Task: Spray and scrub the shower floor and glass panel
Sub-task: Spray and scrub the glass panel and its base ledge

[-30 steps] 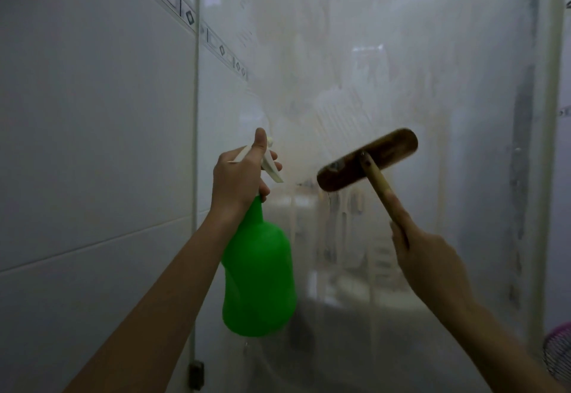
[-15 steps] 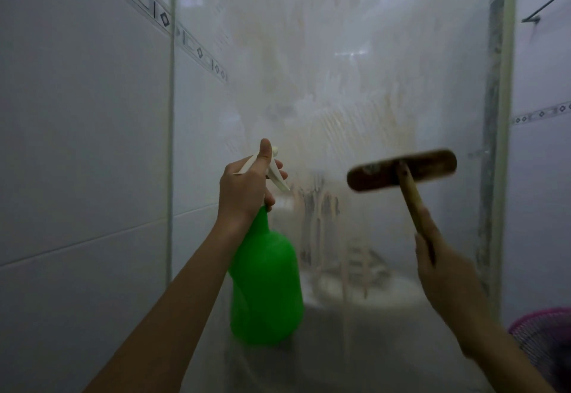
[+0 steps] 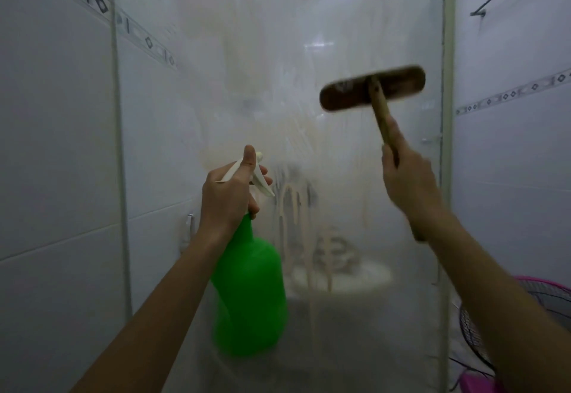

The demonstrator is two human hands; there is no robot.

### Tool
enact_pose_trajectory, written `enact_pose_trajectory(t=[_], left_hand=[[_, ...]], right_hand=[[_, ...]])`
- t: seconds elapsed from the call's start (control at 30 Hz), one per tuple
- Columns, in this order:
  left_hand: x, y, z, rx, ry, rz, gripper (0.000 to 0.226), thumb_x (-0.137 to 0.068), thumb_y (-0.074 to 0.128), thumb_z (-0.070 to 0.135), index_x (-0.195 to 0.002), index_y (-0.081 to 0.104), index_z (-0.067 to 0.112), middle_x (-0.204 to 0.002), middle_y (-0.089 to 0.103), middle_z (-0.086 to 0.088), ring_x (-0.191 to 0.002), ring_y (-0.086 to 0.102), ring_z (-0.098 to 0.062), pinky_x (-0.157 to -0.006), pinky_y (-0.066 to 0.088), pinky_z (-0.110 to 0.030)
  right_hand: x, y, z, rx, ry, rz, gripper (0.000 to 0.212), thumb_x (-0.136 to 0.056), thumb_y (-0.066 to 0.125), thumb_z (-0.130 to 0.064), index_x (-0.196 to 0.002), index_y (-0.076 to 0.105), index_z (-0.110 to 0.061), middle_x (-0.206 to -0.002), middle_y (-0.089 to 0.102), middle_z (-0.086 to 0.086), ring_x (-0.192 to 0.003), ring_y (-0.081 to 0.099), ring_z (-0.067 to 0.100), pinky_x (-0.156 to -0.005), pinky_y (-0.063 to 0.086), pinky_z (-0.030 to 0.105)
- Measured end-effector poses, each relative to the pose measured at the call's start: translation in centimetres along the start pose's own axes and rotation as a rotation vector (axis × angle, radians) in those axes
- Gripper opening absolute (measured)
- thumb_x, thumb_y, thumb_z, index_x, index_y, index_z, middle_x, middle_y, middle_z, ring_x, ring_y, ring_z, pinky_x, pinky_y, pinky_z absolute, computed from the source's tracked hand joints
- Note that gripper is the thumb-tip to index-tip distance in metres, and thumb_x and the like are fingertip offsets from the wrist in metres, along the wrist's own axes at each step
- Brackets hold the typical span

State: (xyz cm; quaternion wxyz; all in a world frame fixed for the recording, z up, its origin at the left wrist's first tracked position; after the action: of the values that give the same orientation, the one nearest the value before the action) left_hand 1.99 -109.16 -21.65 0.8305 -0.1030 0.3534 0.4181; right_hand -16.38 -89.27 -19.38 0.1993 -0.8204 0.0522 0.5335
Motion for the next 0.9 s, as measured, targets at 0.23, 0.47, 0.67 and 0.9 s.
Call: enact_pose_trajectory(t=[0.23,0.47,0.67,0.9], left_hand=[[1.4,-0.4,-2.5,-0.023,-0.052,-0.028,0.04,-0.103,0.051,0.048,-0.08,0.074,0.023,-0.082,0.079,-0.004,-0.049,0.053,-0.028,-0.043,0.045,-0.026],[2.8,-0.9,-5.3,-0.097,-0.118,-0.048,0.036,-0.1,0.058,0.043,-0.087,0.076,0.014,-0.086,0.079,-0.005,-0.037,0.049,-0.016,-0.044,0.046,-0.026],[3.9,-3.5,-6.0,-0.069,-0.098,-0.005,0.032,-0.101,0.057,0.041,-0.085,0.076,0.02,-0.085,0.079,-0.005,-0.042,0.047,-0.022,-0.043,0.045,-0.025],[4.5,-6.2,-6.3,-0.101,-0.079,0.057,0.031,-0.101,0.057,0.042,-0.085,0.075,0.023,-0.085,0.079,-0.003,-0.04,0.049,-0.017,-0.043,0.045,-0.025]], right_hand=[[11.4,1.2,3.7,-0.068,0.062,-0.031,0.054,-0.102,0.041,-0.021,-0.152,0.021,-0.032,-0.053,0.04,-0.004,-0.038,0.04,0.007,-0.037,0.036,0.015],[6.0,3.7,0.2,-0.005,-0.017,-0.077,0.056,-0.104,0.037,-0.025,-0.153,0.013,-0.033,-0.055,0.042,0.002,-0.044,0.043,0.017,-0.042,0.044,0.032],[20.0,5.1,3.3,0.04,0.087,-0.225,0.064,-0.101,0.045,-0.022,-0.152,0.01,-0.037,-0.045,0.036,-0.008,-0.031,0.036,0.006,-0.032,0.032,0.016],[10.6,11.4,-5.3,0.095,-0.154,-0.242,0.057,-0.105,0.033,-0.028,-0.151,0.0,-0.03,-0.052,0.035,-0.004,-0.038,0.03,0.006,-0.036,0.025,0.019]])
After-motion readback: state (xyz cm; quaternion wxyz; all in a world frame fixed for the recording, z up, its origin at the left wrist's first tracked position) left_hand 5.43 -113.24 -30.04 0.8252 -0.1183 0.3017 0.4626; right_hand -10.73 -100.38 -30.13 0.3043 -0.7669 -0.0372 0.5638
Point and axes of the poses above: each hand's wrist, its own x-axis away from the middle knuckle, its own y-axis out of the palm, z = x × y, the point moved 3 cm from there along -x, towards the middle knuckle
